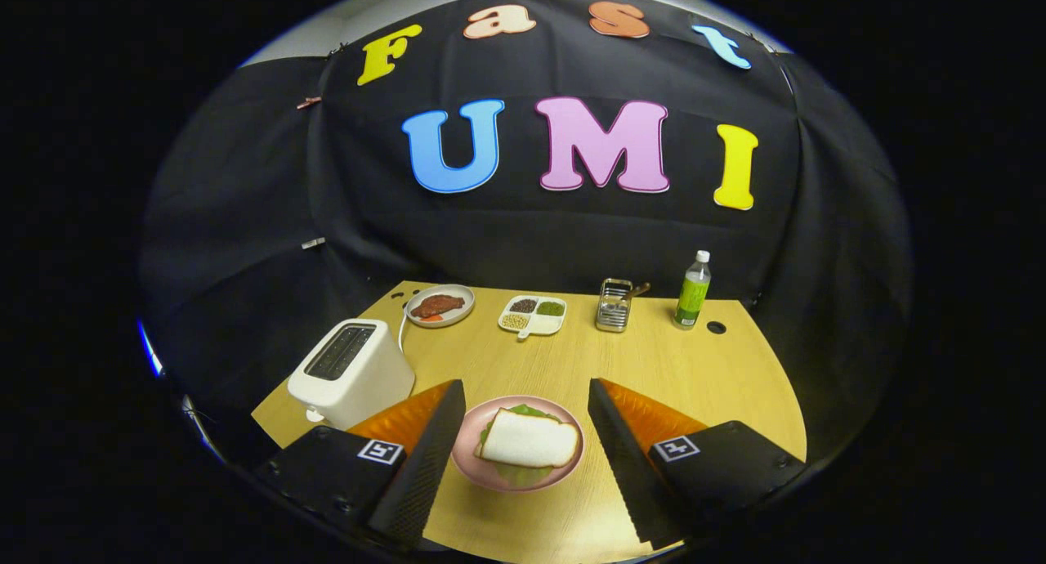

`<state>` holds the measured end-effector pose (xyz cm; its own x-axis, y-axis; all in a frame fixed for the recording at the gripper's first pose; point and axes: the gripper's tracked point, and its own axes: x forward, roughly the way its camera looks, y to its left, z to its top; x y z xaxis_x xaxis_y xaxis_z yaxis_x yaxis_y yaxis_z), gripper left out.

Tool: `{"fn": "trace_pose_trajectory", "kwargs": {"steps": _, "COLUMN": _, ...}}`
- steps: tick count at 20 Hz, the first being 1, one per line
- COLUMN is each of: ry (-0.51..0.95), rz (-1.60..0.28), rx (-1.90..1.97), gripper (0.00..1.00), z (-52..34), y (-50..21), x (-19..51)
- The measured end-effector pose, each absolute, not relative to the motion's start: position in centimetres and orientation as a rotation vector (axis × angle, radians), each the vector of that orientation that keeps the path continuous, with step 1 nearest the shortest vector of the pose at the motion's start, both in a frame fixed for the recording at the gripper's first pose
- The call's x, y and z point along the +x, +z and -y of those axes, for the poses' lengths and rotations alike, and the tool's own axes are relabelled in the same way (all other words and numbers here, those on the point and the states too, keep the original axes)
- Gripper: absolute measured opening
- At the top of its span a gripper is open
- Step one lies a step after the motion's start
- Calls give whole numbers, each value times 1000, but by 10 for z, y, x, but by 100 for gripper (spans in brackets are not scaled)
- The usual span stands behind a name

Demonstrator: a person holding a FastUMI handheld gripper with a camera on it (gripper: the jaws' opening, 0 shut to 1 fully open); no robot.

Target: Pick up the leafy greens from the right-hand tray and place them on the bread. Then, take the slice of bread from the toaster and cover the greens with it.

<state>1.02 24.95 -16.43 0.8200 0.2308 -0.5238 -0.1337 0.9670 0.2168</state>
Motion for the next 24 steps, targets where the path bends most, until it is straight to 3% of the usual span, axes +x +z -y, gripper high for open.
{"fn": "trace_pose_trajectory", "kwargs": {"steps": 5, "ry": 177, "rz": -494, "rx": 106, "gripper": 97, "z": -213, "y": -135, "x": -14}}
{"fn": "trace_pose_trajectory", "kwargs": {"steps": 10, "ry": 247, "rz": -468, "rx": 121, "gripper": 97, "z": -191, "y": -122, "x": -48}}
{"fn": "trace_pose_trajectory", "kwargs": {"steps": 24, "ry": 289, "rz": -383, "rx": 146, "gripper": 97, "z": -140, "y": -119, "x": -52}}
